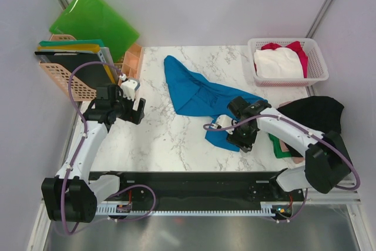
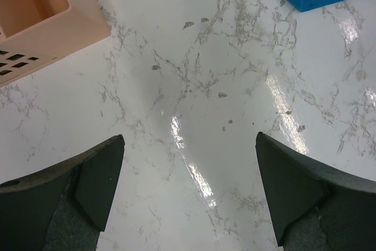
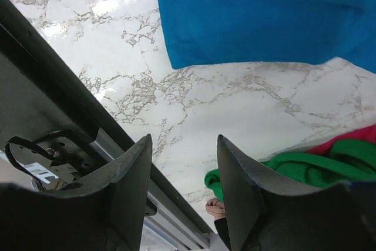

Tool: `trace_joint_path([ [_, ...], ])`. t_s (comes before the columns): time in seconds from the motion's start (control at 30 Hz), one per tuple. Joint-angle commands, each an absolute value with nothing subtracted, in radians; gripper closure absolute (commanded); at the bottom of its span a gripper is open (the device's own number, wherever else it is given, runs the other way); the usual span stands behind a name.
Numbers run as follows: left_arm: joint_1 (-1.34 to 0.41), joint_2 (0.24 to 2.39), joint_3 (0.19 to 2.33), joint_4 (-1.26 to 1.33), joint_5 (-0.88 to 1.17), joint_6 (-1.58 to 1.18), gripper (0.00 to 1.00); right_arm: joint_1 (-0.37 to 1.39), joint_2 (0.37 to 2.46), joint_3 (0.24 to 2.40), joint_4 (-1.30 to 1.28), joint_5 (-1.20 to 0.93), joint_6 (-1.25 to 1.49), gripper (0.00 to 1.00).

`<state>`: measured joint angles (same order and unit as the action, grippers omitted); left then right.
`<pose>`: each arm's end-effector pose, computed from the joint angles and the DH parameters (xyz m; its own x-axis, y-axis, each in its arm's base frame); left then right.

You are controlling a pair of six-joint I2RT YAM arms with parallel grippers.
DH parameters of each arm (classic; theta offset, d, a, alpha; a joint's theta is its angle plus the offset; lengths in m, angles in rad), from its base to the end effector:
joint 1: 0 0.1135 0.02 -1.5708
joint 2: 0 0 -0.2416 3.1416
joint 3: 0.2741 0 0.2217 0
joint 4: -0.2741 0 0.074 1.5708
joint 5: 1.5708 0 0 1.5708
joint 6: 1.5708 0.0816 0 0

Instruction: Fold and stack the t-shirts

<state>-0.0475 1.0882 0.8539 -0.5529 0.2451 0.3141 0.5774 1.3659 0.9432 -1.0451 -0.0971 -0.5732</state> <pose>0.2363 -0.0311 0.2278 -0.6059 0.3289 -0.7244 0.4251 0.9035 0.0546 0.1683 0.1191 0.1628 -0.4011 -0.9055 -0.1387 -0.9155 0.4016 0.0253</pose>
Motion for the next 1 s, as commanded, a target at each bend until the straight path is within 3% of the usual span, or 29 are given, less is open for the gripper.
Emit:
trace_joint_path([
  [0.0, -0.049, 1.077, 0.881, -0.554, 0.253, 0.305, 0.0, 0.6, 1.445, 0.948, -0.99, -0.109, -0.592, 0.45],
  [0.67, -0.051, 1.078, 0.877, -0.552, 0.235, 0.311, 0.0, 0.663, 1.654, 0.959, -0.835, -0.147, -0.561, 0.44],
  [0.7, -0.049, 1.077, 0.877, -0.554, 0.235, 0.311, 0.0, 0.663, 1.655, 0.954, -0.828, -0.149, -0.563, 0.48],
  [0.77, -0.051, 1.078, 0.881, -0.554, 0.235, 0.311, 0.0, 0.663, 1.661, 0.951, -0.825, -0.147, -0.563, 0.65],
  [0.8, -0.049, 1.08, 0.879, -0.552, 0.235, 0.311, 0.0, 0.663, 1.661, 0.948, -0.824, -0.153, -0.56, 0.83],
  [0.83, -0.051, 1.081, 0.88, -0.554, 0.235, 0.311, 0.0, 0.663, 1.658, 0.948, -0.825, -0.156, -0.557, 0.95],
  [0.87, -0.049, 1.081, 0.881, -0.554, 0.235, 0.313, 0.0, 0.663, 1.651, 0.948, -0.828, -0.155, -0.552, 1.0],
  [0.97, -0.049, 1.085, 0.877, -0.552, 0.236, 0.313, 0.0, 0.676, 1.591, 0.989, -0.883, -0.17, -0.546, 1.0],
])
